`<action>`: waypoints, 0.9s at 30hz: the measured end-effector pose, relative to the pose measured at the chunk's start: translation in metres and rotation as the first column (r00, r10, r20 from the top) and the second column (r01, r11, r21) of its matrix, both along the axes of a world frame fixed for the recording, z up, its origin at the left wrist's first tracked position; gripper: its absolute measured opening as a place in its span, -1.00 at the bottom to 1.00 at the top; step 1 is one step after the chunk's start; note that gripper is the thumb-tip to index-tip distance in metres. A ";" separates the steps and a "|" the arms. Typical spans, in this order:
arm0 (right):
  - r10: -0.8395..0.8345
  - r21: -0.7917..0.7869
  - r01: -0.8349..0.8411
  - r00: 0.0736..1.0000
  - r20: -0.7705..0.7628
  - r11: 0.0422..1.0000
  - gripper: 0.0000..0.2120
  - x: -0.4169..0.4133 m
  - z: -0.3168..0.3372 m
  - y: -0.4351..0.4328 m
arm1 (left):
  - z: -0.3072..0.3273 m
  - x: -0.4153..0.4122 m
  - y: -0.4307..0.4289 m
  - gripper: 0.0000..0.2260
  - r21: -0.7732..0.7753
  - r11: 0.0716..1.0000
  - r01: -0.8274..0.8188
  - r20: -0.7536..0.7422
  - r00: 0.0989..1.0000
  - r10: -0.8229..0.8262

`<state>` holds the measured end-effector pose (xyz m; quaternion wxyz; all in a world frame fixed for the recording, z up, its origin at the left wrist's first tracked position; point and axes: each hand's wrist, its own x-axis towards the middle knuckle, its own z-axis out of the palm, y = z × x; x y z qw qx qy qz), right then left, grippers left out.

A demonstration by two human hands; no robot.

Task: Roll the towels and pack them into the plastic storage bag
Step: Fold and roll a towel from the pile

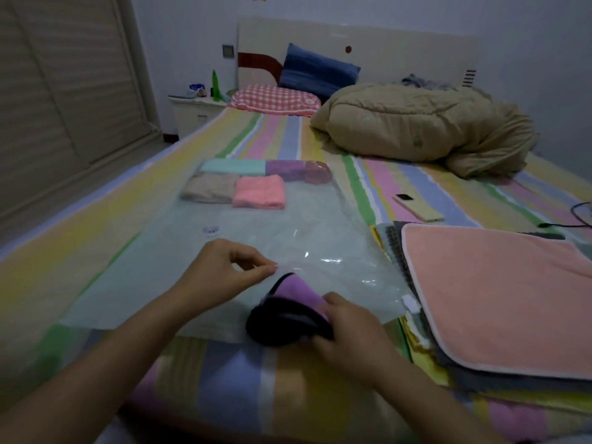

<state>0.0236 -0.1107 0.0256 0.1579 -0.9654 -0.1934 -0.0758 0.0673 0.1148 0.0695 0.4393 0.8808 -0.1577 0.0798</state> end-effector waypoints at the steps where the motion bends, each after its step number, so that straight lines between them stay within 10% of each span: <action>1: -0.102 0.038 0.101 0.995 0.021 0.994 -0.64 0.009 0.003 0.008 | 0.002 0.000 0.000 -0.98 -0.006 1.000 0.016 0.010 1.000 -0.016; 8: -0.555 0.326 0.564 0.822 -0.130 0.759 -0.75 0.112 -0.006 0.054 | 0.018 -0.005 0.002 -0.94 -0.119 0.991 0.066 -0.030 0.997 -0.070; 13: -0.440 -0.038 0.439 0.888 -0.130 0.898 -0.02 0.113 -0.008 0.057 | 0.021 -0.002 0.007 -0.78 -0.195 0.971 0.137 -0.205 0.963 -0.177; 16: -0.314 -0.245 0.328 0.945 0.096 0.912 -0.05 0.100 -0.020 0.053 | 0.003 0.021 0.009 -0.84 -0.180 0.982 -0.064 -0.174 0.984 0.032; 19: -0.272 -0.331 0.307 0.951 0.150 0.892 -0.38 0.099 -0.054 0.052 | -0.022 0.062 0.009 -0.91 -0.030 0.955 -0.297 -0.009 0.955 0.296; 27: -0.431 -0.247 0.449 0.894 0.126 0.859 -0.36 0.148 -0.067 0.056 | -0.083 0.147 0.020 -0.48 0.540 0.746 -0.391 0.037 0.896 0.443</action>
